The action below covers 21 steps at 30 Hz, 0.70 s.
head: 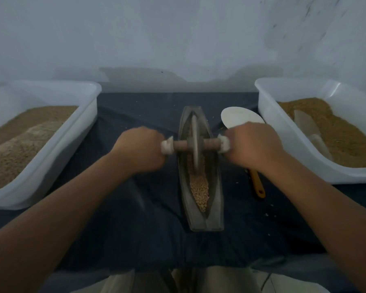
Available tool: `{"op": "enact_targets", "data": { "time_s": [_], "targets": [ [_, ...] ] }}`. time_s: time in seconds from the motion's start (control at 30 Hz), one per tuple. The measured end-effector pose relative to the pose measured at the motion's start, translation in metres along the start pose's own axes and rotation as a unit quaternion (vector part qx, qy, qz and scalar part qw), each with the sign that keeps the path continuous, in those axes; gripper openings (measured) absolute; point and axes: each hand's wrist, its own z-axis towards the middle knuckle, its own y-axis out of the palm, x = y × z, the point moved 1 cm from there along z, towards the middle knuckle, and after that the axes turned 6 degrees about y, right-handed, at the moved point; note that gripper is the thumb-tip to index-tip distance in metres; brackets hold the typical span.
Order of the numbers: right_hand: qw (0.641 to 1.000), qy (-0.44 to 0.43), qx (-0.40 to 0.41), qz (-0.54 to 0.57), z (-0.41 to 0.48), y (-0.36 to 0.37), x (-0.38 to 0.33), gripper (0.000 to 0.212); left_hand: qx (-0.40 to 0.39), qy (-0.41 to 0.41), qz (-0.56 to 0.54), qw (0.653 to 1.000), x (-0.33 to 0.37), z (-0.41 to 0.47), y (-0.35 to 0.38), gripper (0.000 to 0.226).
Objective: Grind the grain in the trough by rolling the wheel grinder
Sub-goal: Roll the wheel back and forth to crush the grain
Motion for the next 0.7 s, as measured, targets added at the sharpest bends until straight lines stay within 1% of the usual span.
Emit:
{"op": "enact_targets", "data": {
  "time_s": [0.03, 0.07, 0.13, 0.17, 0.23, 0.27, 0.37, 0.47, 0.57, 0.67, 0.7],
  "targets": [
    [0.999, -0.027, -0.028, 0.012, -0.016, -0.001, 0.003, 0.034, 0.012, 0.02, 0.006, 1.0, 0.002, -0.018, 0.003, 0.026],
    [0.998, -0.052, -0.028, 0.032, -0.032, -0.002, 0.005, 0.036, 0.035, 0.039, 0.017, 0.998, 0.005, -0.035, 0.004, 0.027],
    [0.995, -0.083, 0.031, 0.056, -0.054, -0.003, 0.009, 0.036, 0.072, 0.059, 0.03, 0.995, 0.007, -0.053, 0.004, 0.029],
    [0.995, -0.081, 0.042, 0.051, -0.054, -0.001, 0.01, 0.036, 0.068, 0.055, 0.031, 0.996, 0.006, -0.052, 0.006, 0.03],
    [0.997, -0.056, 0.04, 0.02, -0.034, 0.003, 0.007, 0.037, 0.035, 0.019, 0.018, 0.999, 0.004, -0.034, 0.009, 0.034],
    [0.997, -0.042, 0.058, 0.006, -0.018, 0.007, 0.005, 0.037, 0.023, -0.001, 0.013, 1.0, 0.002, -0.018, 0.009, 0.034],
    [0.997, 0.01, 0.079, 0.008, 0.027, 0.008, 0.002, 0.039, 0.023, -0.045, 0.013, 0.999, -0.004, 0.032, -0.002, 0.033],
    [0.996, 0.035, 0.071, 0.026, 0.033, 0.006, 0.002, 0.042, 0.014, -0.028, 0.017, 0.999, -0.002, 0.043, -0.01, 0.031],
    [0.999, 0.001, 0.04, 0.019, -0.005, 0.006, 0.003, 0.039, 0.007, 0.02, 0.037, 0.999, 0.001, 0.006, -0.006, 0.025],
    [0.993, -0.059, 0.1, 0.009, -0.054, -0.004, -0.001, 0.043, 0.022, 0.048, 0.023, 0.998, 0.005, -0.041, 0.004, 0.028],
    [0.991, -0.071, 0.113, 0.025, -0.063, -0.005, 0.0, 0.039, 0.02, 0.047, 0.014, 0.999, 0.005, -0.048, 0.007, 0.031]
  ]
}}
